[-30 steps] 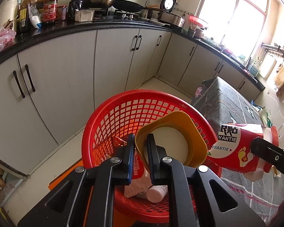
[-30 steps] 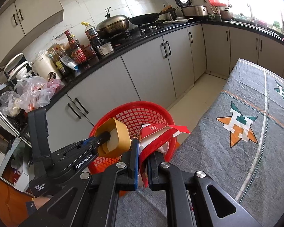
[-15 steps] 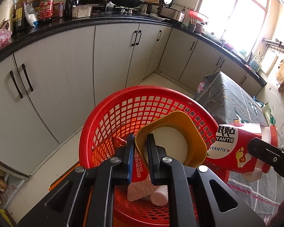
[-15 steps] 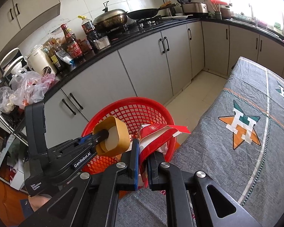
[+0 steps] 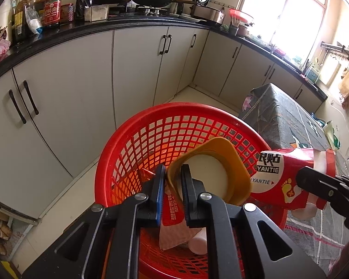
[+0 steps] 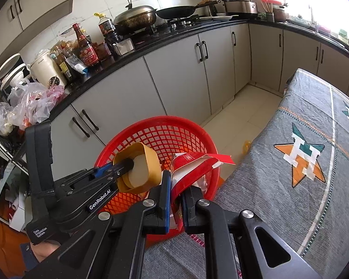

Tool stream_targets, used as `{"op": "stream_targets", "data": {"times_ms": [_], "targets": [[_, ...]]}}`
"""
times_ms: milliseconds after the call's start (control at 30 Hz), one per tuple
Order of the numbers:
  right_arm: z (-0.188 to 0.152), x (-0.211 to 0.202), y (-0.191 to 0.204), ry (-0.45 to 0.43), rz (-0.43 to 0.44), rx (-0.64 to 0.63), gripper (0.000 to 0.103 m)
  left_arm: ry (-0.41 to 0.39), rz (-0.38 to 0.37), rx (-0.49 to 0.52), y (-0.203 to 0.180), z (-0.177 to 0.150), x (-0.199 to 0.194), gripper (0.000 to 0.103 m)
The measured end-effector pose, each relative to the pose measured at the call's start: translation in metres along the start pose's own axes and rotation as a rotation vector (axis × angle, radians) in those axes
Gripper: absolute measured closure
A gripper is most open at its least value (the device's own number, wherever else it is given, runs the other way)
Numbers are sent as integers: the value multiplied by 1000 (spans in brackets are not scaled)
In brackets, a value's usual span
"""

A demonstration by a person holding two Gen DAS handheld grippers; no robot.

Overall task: Collect trash
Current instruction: 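Open both grippers to drop the tissue box and orange container into the basket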

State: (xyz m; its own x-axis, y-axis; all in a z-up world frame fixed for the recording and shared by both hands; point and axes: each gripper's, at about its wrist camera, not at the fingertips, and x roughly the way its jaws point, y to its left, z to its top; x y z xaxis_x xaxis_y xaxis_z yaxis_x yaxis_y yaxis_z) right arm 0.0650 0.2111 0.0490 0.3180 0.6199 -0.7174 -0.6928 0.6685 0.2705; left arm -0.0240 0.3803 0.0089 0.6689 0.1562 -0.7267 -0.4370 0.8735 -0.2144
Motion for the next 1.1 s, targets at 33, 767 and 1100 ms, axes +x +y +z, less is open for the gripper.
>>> {"op": "stream_targets", "data": {"times_ms": [33, 767, 1100], "targets": [[-1, 0, 0, 0, -3, -1, 93, 0, -5, -1, 0, 0, 0, 87], [-12, -28, -4, -25, 19, 47, 82, -55, -12, -4, -5, -10, -35, 71], [-31, -51, -6, -54, 46, 41, 73, -79, 4, 0, -10, -20, -55, 68]]}}
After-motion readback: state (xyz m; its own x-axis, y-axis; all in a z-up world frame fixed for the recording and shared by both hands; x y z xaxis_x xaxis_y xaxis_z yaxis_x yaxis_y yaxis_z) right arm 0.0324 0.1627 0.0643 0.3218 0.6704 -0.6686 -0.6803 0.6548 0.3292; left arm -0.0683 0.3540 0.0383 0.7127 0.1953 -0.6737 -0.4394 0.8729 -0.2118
